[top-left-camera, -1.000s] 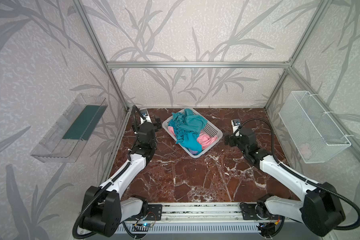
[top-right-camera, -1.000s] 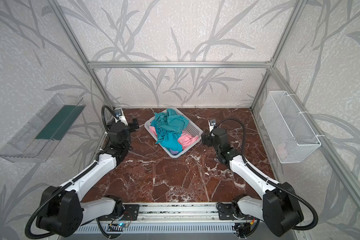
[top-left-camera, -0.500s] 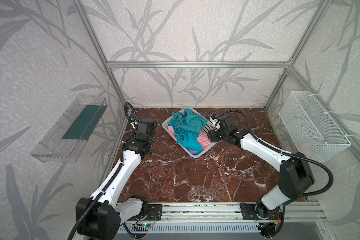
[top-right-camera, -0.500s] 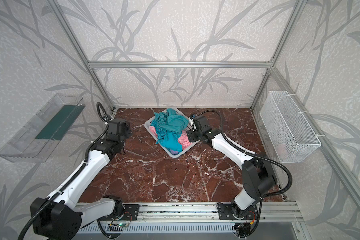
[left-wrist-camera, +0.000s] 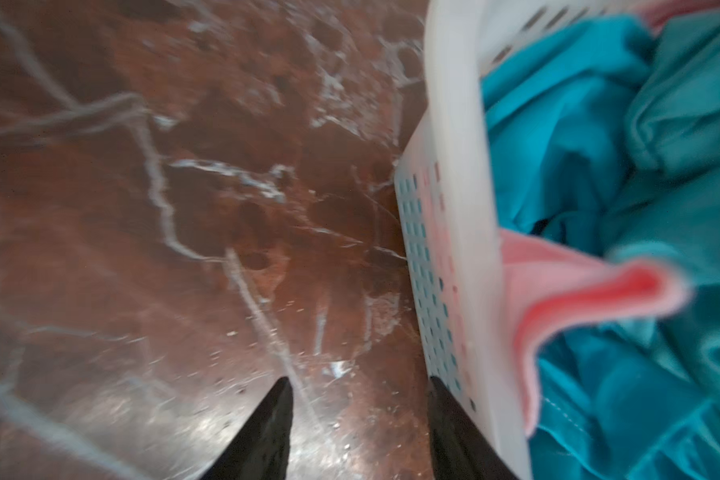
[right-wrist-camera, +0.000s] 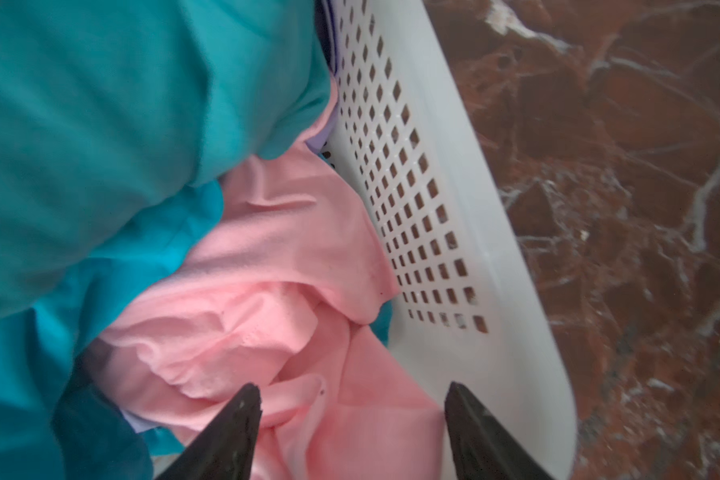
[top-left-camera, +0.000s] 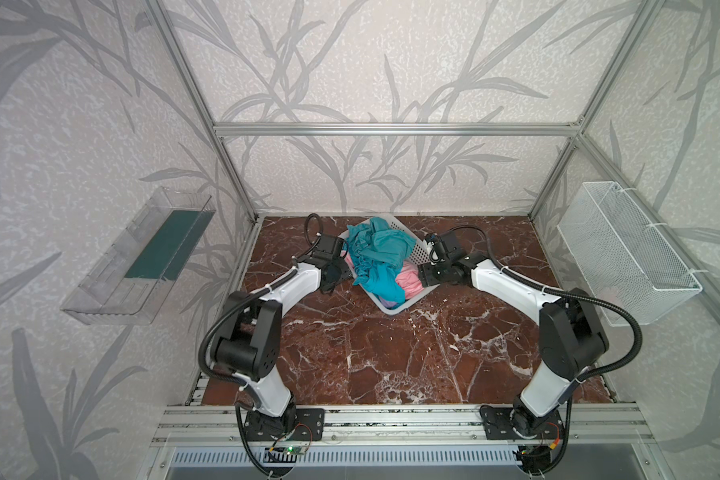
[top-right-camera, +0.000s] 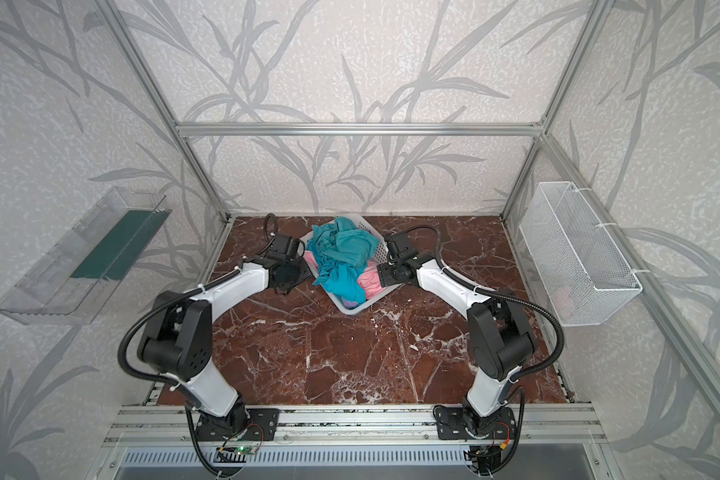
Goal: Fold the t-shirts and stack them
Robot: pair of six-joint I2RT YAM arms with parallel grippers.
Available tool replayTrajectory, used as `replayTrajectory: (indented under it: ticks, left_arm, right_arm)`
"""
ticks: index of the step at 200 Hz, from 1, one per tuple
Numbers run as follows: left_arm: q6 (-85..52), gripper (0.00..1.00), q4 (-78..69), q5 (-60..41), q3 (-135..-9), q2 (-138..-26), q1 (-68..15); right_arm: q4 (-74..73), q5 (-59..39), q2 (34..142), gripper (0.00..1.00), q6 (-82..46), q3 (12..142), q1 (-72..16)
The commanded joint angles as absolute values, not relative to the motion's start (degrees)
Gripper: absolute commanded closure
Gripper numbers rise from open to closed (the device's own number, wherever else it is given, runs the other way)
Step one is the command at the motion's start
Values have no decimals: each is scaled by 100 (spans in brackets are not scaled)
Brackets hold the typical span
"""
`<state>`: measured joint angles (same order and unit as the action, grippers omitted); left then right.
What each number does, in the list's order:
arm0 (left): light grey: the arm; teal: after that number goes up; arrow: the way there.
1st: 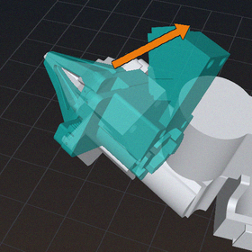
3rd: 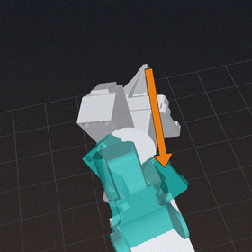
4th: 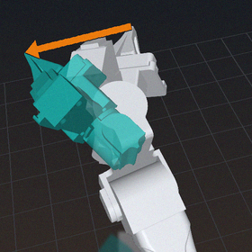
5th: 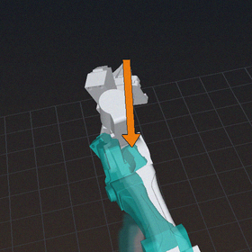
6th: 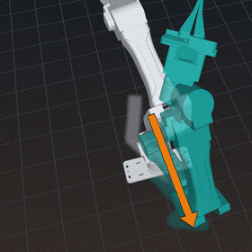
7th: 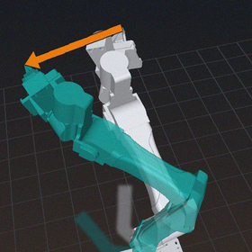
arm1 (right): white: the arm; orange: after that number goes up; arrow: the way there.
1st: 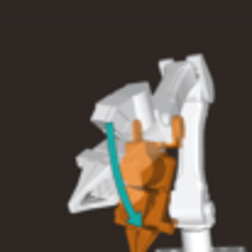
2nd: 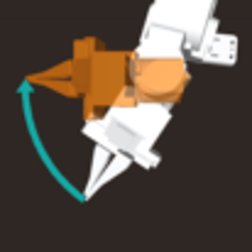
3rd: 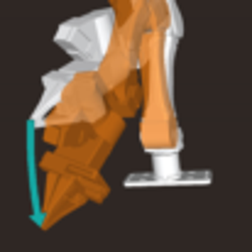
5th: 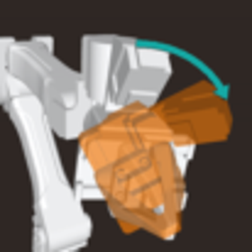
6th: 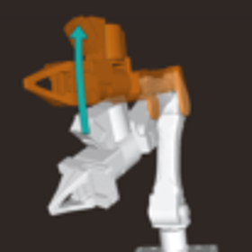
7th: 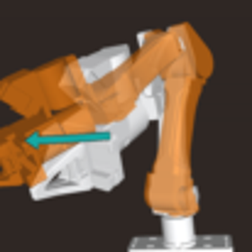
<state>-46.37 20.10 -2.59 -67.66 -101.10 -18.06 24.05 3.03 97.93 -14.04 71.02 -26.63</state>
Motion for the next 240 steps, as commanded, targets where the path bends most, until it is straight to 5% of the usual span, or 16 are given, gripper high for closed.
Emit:
replayTrajectory:
  ticks: [1,60,142,152,165,180,190,205,240]
  left_arm:
    - [-4738,49,1805,-778,-7361,-10562,-2300]
    - [-4688,51,1809,-1272,-8866,-11683,-3195]
    - [-4166,47,2269,-882,-8155,-10473,-2909]
    - [-4151,33,2298,-873,-8012,-10274,-2854]
    - [-4102,22,2328,-779,-7850,-10027,-2819]
    - [-4044,21,2323,-587,-7695,-9774,-2810]
    - [-4043,21,2276,-441,-7594,-9630,-2805]
    - [-4056,21,2148,-355,-7451,-9415,-2780]
    - [-4026,21,2208,-188,-7382,-9039,-2749]
  right_arm:
    - [3043,658,9253,27,-1750,6753,-2276]
    - [2899,891,8336,15,-1622,7126,-2171]
    - [2815,847,10567,14,-1432,8945,-1864]
    - [2764,759,10779,15,-1520,9052,-1767]
    - [2571,438,10999,24,-1547,9131,-1657]
    - [2485,-45,11183,76,-1501,9334,-1592]
    - [2517,-278,11202,92,-1494,9498,-1615]
    - [2425,-280,10997,100,-1419,9561,-1769]
    - [2129,261,9974,100,-707,9480,-2599]
